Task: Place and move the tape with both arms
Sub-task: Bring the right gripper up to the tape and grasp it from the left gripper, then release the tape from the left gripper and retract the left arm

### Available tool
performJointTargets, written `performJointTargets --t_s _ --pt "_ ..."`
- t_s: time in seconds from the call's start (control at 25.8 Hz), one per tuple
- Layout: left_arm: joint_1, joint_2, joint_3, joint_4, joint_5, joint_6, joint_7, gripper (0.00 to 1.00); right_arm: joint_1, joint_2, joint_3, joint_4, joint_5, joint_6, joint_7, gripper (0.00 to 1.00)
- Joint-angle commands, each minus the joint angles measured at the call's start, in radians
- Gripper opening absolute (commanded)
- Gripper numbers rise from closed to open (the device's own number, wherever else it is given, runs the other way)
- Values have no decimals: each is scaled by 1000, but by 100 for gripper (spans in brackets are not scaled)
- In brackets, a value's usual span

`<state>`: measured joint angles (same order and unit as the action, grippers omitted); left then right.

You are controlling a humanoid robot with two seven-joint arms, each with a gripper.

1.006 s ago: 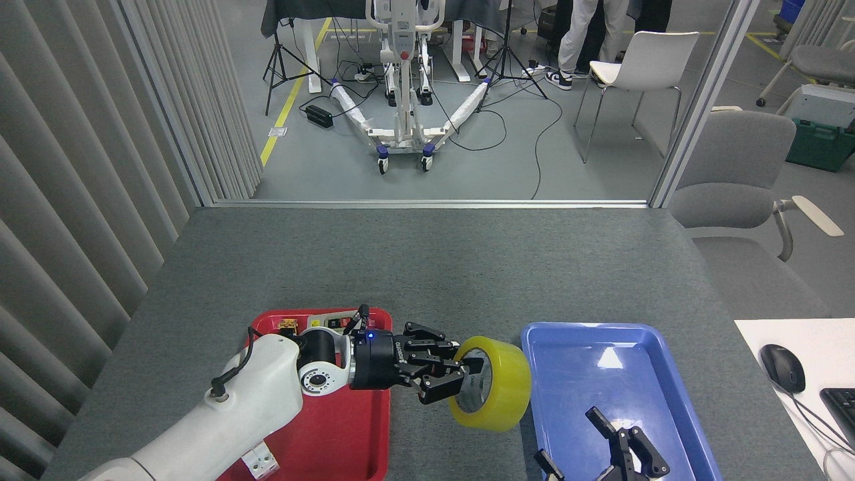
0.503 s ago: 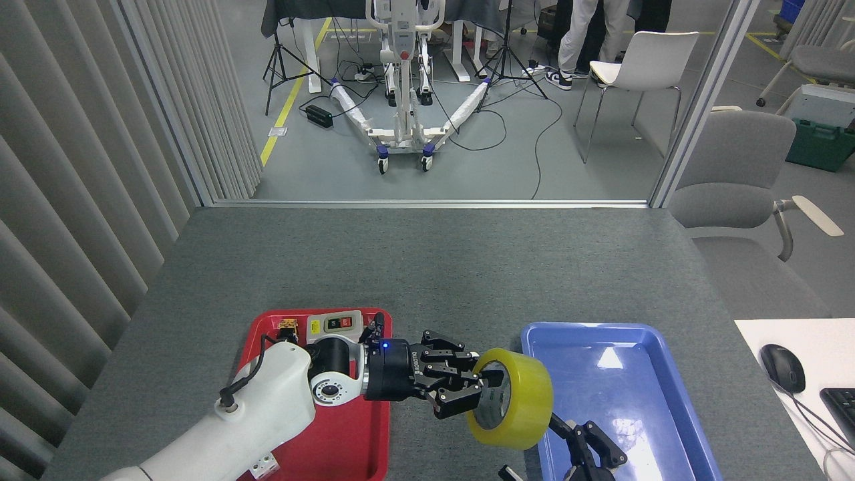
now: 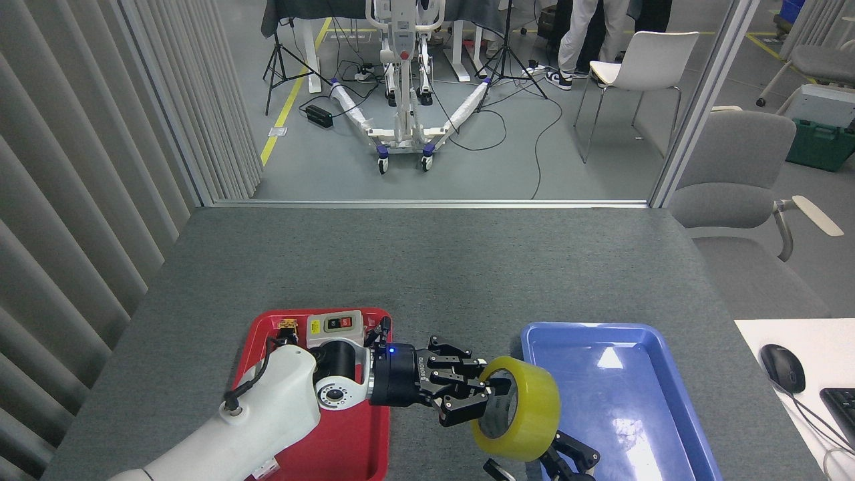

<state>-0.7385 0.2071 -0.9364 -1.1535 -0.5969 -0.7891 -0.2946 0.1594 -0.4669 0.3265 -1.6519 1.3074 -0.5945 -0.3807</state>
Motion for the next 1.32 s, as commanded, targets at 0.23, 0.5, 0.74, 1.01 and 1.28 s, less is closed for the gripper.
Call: performJointTargets --t_s 0.23,0.5,0.74,1.01,1.28 --pt "27 -9 1 -57 -26 4 6 0 9 -6 2 -5 4 -13 0 0" --pt "28 0 166 -104 -14 4 12 99 32 -33 -38 -16 4 -19 -3 0" --pt "103 9 243 -137 12 4 15 99 117 -19 -208 -16 4 -16 2 0" --pt "343 -11 602 -166 -126 214 106 99 141 -33 -320 -9 -10 168 204 0" --pt "673 -34 874 -365 -538 361 410 99 57 -104 -317 -12 -188 420 602 0"
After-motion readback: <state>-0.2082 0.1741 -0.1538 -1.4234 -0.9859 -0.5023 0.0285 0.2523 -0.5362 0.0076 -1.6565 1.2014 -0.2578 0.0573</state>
